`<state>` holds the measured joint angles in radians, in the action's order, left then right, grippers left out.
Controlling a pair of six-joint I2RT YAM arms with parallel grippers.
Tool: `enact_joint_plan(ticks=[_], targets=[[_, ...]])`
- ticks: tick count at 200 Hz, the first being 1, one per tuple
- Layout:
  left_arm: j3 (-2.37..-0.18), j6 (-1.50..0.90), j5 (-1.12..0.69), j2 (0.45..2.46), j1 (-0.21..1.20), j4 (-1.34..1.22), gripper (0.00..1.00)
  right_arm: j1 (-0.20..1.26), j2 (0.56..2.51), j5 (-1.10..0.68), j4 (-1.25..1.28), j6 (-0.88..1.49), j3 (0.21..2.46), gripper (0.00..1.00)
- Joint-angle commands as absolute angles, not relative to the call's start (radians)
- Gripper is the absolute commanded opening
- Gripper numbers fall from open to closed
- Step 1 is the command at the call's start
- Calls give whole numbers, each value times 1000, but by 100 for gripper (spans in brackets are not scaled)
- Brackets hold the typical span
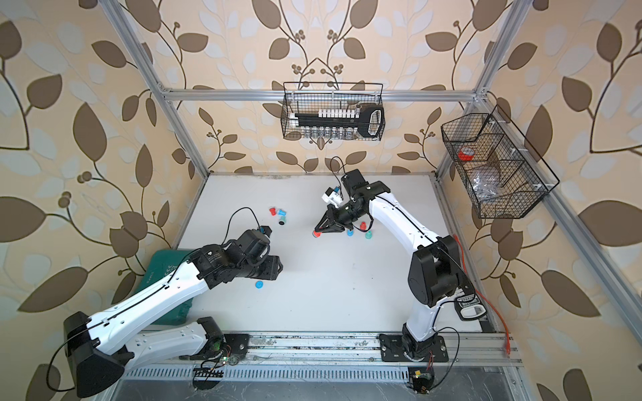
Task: Close the stamp cap
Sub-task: Pick up the stamp from the center of the board, then move the cover to the center of the board.
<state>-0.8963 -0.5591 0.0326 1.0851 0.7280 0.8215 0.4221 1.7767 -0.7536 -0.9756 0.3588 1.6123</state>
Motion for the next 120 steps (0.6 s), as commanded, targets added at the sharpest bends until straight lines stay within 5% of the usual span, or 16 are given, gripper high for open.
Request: enact_joint_plan(ticks=[1,120], targets=[[-841,-610,1,1110,714,760,56,433,1738,-660,-1066,310,1590,8],[-748,-563,-49,1313,554,558,52,431,1701,-669,-1000,332,1479,7]])
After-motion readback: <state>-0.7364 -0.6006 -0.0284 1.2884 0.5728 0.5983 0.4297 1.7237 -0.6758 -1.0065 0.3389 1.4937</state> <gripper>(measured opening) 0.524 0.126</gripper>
